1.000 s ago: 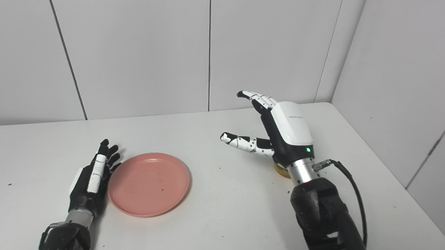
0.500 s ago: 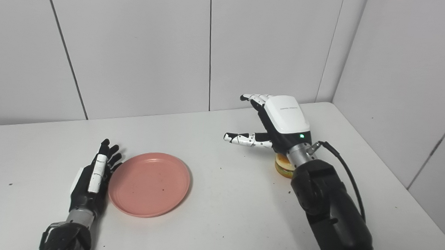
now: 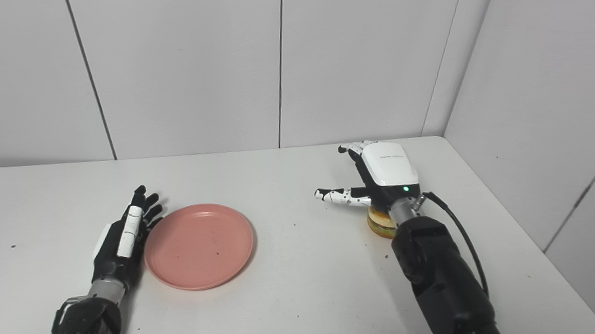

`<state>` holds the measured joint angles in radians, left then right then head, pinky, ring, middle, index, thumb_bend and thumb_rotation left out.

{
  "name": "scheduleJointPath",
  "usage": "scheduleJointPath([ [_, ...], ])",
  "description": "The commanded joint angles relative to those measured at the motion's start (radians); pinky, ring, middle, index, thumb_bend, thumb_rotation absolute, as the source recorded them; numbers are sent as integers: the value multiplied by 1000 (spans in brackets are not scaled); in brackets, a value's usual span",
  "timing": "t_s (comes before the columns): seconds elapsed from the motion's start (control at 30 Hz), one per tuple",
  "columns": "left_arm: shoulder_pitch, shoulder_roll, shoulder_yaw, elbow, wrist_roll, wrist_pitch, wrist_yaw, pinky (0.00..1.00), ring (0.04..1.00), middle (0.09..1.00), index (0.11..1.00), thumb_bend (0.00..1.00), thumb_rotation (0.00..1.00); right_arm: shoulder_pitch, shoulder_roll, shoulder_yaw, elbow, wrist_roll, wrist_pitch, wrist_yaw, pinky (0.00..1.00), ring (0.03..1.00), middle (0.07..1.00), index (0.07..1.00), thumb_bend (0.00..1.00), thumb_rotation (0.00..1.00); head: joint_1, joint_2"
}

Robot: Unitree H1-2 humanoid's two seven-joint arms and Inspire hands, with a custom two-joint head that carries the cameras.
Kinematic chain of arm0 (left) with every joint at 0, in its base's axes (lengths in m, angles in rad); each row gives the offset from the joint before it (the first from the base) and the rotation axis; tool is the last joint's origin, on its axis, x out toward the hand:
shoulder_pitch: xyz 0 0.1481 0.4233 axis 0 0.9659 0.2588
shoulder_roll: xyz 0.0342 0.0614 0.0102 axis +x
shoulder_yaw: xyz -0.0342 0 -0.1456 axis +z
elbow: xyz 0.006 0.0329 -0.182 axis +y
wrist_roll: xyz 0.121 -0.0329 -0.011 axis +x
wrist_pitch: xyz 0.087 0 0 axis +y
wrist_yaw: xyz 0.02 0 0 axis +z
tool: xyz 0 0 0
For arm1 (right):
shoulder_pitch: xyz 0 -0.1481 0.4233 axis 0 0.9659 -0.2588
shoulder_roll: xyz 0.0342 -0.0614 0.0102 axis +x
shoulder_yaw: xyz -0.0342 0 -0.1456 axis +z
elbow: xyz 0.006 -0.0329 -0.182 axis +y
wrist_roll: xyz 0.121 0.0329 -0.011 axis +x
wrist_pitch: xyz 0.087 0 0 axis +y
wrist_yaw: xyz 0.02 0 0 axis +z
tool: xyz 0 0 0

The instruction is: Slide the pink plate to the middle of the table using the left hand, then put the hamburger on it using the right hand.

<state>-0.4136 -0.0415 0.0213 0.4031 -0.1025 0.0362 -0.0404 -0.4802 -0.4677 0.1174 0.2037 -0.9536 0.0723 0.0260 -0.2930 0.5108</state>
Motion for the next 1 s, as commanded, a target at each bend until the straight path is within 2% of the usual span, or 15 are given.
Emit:
scheduleJointPath([
  [0.0, -10, -1, -7, 6, 6, 33, -2, 932, 946, 955, 1000, 856, 874, -55, -34, -7, -9, -1, 31, -22, 856, 841, 810, 765, 867, 904, 1, 0],
  [0.13, -9, -1, -7, 4, 7, 35, -2, 918, 946, 955, 1000, 854, 871, -54, -42, -6, 14, 12, 27, -28, 841, 832, 803, 761, 854, 878, 1, 0],
  [0.4, -7, 4, -11, -1, 10, 39, -6, 957, 947, 954, 1000, 863, 871, -50, -51, 6, 45, 4, 49, -24, 814, 824, 802, 765, 867, 903, -2, 6],
  [0.57, -7, 8, -14, 3, 13, 37, -8, 929, 942, 953, 1000, 864, 876, -45, -57, 17, 48, 5, 77, -10, 827, 830, 811, 776, 861, 915, -4, 8],
  [0.83, -6, 7, -17, -5, 10, 45, -10, 893, 943, 957, 1000, 865, 871, -35, -59, 23, 53, 26, 79, -20, 788, 816, 798, 763, 864, 902, -4, 11],
  [0.97, -8, 9, -18, -6, 11, 45, -11, 947, 939, 953, 1000, 870, 872, -28, -61, 32, 53, 20, 87, -11, 791, 817, 799, 764, 863, 914, -4, 16],
])
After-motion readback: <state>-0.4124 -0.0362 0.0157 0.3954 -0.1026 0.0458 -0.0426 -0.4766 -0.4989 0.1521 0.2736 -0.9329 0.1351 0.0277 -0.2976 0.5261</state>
